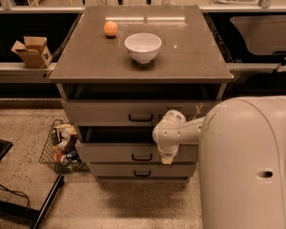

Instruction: Open middle drawer

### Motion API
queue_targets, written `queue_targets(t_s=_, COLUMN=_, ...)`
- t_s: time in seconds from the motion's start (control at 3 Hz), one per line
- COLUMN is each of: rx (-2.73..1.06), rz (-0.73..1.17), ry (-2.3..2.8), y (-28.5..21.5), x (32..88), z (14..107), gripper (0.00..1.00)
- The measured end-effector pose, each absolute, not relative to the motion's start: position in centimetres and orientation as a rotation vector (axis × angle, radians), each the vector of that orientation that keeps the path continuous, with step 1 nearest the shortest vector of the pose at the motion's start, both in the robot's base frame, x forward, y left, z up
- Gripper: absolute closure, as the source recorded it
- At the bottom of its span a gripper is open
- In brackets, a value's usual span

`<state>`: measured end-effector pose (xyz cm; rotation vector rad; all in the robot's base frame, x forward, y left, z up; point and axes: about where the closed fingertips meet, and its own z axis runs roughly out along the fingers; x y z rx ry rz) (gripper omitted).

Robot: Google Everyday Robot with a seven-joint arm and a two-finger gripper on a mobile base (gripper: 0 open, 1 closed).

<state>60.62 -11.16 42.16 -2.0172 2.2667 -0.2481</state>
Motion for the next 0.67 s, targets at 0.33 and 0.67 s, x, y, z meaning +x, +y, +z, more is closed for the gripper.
queue_targets(t_s=0.33, rx=-2.033, rz=-0.254, ry=2.269, y=-11.74, x=59.85, z=42.62, gripper=0.82)
queue_targets(t_s=0.67, rx=-2.033, rz=-0.255, ry=2.269, y=-11.74, x=59.74, z=43.24, gripper=1.00)
